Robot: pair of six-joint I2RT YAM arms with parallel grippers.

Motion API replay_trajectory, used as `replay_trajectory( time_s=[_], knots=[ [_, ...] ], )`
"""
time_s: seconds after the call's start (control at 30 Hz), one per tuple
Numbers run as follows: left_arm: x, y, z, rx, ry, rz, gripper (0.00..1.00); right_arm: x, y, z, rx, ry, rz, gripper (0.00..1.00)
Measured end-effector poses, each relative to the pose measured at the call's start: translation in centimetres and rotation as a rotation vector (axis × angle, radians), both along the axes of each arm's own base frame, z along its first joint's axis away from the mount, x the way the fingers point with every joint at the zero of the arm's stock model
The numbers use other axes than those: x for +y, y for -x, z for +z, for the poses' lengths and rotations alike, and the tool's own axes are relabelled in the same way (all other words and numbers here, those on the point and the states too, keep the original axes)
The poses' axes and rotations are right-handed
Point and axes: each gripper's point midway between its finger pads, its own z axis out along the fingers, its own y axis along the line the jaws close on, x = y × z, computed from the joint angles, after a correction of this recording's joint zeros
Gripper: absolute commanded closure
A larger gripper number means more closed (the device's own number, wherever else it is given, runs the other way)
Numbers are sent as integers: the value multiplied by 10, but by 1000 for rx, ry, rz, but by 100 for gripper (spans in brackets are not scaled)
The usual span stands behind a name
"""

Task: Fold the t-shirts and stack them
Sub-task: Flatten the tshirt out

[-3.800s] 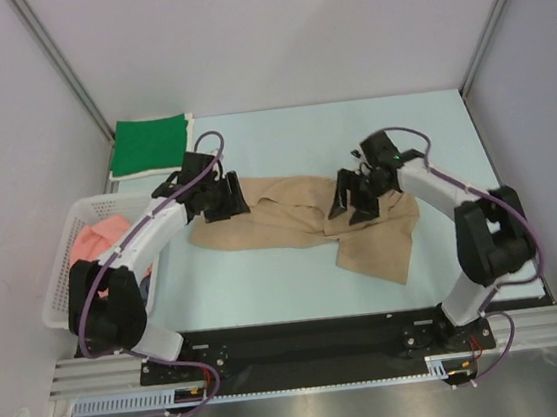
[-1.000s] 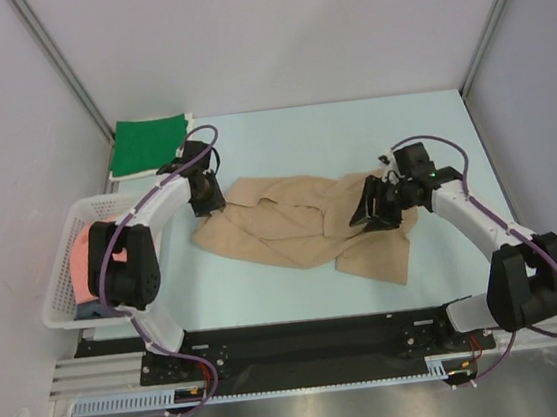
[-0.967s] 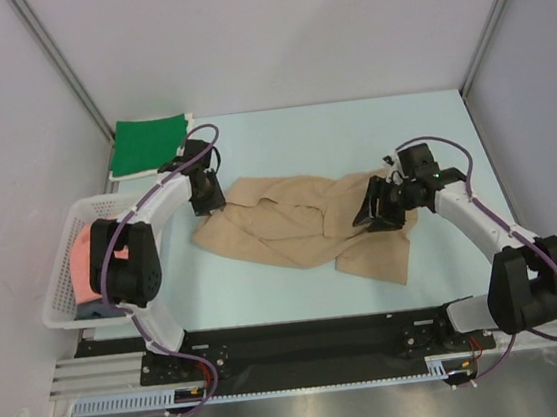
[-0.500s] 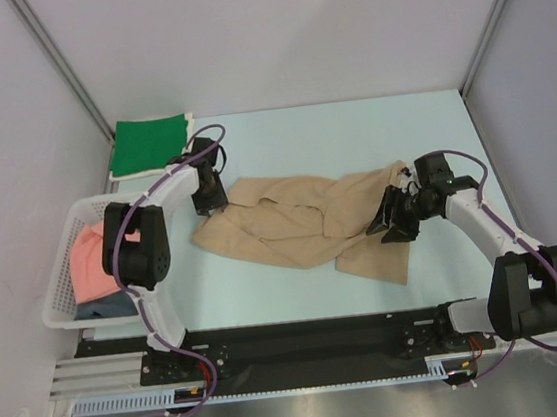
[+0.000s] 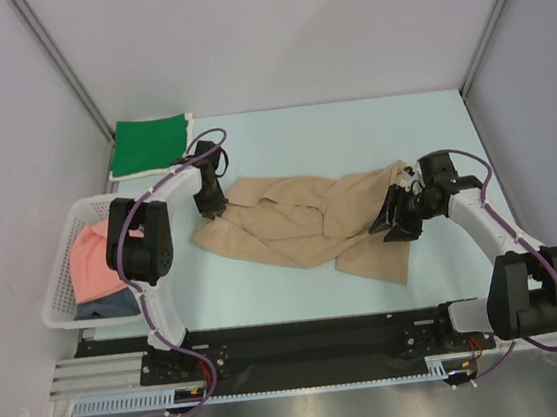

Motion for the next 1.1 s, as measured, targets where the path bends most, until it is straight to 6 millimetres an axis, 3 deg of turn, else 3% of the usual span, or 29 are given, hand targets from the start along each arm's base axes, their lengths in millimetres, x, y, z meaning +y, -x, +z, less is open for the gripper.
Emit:
replay_trajectory(
  time_s=[0.17,0.37,0.43,0.47,0.53,0.63,0.77,0.83,1.1],
  knots=[
    [0,0,0,-1,-6,-1,80,-4,2,-3,13,17,-4,44],
    [2,6,2,-7,-30,-6,80,-16,15,-23,91,73,-28,44],
    [2,9,4,-9,-33,-7,76,-18,21,-28,116,74,-32,43],
    [2,9,5,-12,-33,-9,68,-18,23,-29,124,74,-33,44],
    [2,8,6,-17,-33,-13,66,-18,24,-30,127,72,-32,44],
    [1,8,6,-19,-33,-17,73,-18,24,-30,125,69,-31,44],
    [1,11,10,-27,-40,-20,93,-19,27,-32,134,77,-39,43],
    [1,12,14,-37,-45,-22,98,-23,30,-37,147,93,-58,44],
    [3,12,43,-111,-88,-63,100,-50,47,-65,286,212,-180,44]
  ],
)
